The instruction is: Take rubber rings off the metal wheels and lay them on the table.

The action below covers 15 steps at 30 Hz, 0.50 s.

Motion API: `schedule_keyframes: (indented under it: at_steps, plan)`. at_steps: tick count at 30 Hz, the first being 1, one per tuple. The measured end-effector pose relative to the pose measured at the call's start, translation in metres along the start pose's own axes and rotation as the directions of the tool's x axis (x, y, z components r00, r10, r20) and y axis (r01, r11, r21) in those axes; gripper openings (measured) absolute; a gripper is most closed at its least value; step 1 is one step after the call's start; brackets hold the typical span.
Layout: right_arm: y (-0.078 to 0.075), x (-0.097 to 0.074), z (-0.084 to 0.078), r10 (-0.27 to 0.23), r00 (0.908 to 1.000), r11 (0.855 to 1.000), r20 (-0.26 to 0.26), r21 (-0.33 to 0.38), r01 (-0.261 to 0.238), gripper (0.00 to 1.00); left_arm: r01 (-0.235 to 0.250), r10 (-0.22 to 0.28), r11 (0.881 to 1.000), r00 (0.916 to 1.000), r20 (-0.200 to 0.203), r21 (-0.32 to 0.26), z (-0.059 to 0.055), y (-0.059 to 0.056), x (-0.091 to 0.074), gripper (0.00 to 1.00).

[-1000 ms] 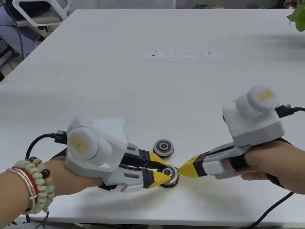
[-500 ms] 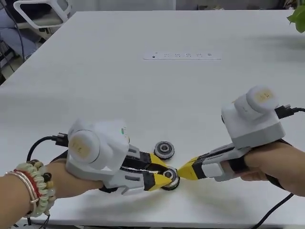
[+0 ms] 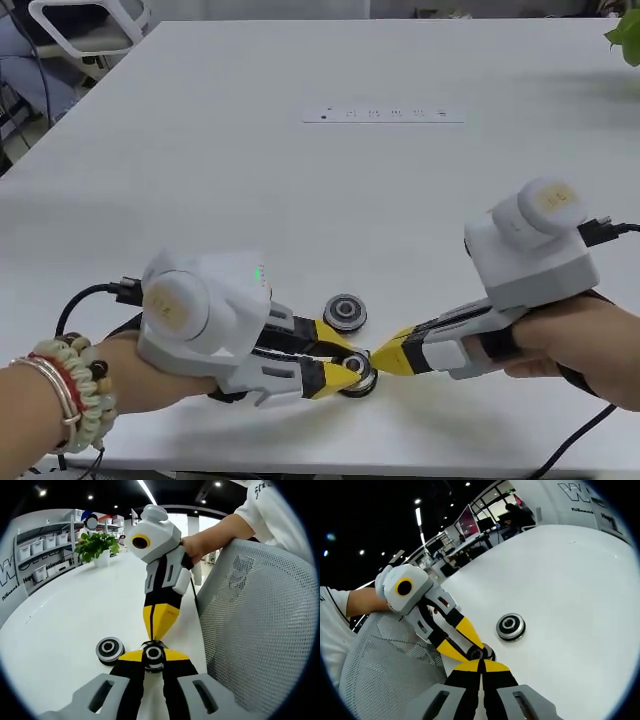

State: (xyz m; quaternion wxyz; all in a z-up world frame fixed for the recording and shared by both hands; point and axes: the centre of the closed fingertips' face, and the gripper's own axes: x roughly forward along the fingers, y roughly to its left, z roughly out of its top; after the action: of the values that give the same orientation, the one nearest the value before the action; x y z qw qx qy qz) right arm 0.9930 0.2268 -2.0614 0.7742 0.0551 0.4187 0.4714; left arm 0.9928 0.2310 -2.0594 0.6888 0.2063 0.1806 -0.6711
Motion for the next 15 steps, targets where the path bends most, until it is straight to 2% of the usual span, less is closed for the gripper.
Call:
schedule_keyframes:
  at_steps: [15]
  plan:
    - [0.0042, 0.0008, 0.0018, 0.012, 0.9999, 1.0, 0.005, -0.008, -0.012, 0.0, 0.0, 0.0, 1.0, 1.0, 0.001, 0.0, -0.0001, 0.0001, 0.0, 0.08]
